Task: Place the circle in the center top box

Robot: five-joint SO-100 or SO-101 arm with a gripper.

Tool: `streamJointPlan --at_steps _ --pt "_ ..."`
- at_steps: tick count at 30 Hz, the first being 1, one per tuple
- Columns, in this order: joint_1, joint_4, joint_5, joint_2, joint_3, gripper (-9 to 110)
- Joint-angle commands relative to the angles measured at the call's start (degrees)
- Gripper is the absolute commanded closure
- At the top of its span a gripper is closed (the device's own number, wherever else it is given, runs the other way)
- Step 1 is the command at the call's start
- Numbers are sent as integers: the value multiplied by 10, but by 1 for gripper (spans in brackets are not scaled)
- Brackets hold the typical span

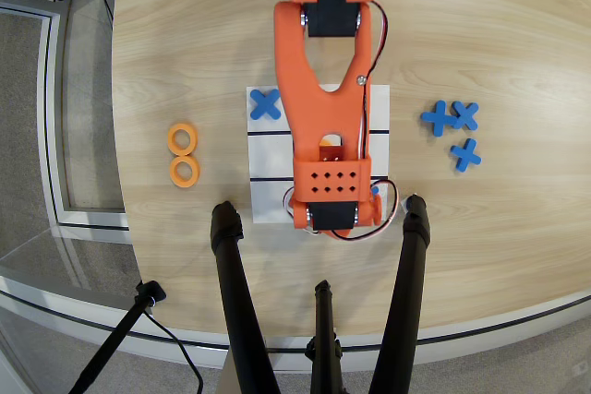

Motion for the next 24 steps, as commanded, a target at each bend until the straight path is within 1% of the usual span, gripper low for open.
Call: streamJointPlan --at_steps 1,9,16,24 --pt "-3 -23 3 -11 -2 102" --pt "-22 -28 22 -47 -33 102" --pt "-38 -8 34 -47 -40 102" --pt "-24 4 30 -46 -77 102"
